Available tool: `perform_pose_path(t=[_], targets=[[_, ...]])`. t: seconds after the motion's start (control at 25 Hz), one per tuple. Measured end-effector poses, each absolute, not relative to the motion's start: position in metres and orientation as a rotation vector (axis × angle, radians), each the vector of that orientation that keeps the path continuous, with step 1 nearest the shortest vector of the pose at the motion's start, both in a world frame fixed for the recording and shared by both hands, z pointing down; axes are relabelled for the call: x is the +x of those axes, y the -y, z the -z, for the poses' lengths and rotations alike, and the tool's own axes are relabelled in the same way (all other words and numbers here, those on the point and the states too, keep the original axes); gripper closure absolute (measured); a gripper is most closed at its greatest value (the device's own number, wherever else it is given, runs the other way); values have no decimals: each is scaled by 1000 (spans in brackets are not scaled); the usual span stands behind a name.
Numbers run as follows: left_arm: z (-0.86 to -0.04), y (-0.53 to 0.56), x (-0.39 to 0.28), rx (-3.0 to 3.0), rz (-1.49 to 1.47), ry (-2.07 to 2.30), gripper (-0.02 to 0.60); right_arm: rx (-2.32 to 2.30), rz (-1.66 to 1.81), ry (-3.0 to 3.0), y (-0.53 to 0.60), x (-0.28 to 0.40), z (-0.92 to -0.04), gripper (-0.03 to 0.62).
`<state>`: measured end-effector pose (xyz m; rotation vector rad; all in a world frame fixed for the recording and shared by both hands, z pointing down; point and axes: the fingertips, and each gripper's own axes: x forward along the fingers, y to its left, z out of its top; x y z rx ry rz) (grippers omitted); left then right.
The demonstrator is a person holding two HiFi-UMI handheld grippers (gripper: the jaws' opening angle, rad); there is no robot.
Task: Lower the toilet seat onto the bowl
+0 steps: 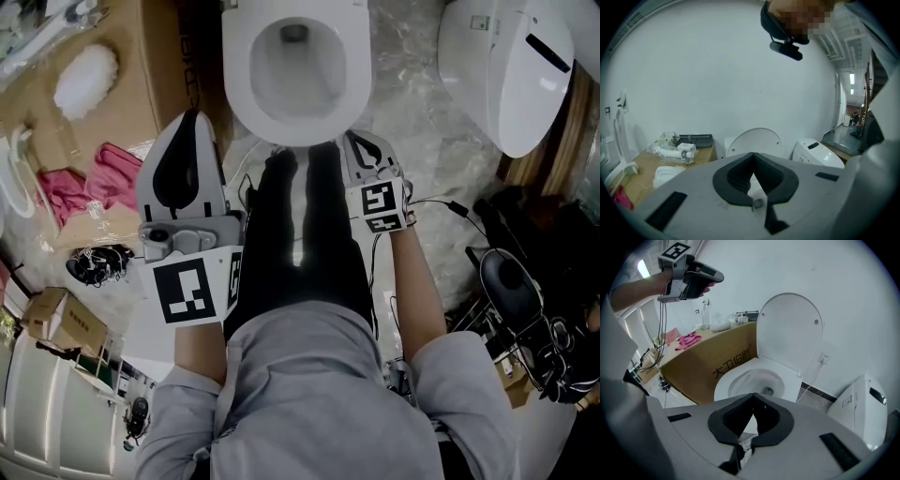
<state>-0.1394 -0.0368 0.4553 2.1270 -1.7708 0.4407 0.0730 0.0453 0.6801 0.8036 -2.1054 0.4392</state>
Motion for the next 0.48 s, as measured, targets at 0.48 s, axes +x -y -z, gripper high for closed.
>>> perform_pose_path(t=[0.48], targets=[[-391,45,-146,2185,-372,1821,583,964,-311,2229,19,52,-570,594]])
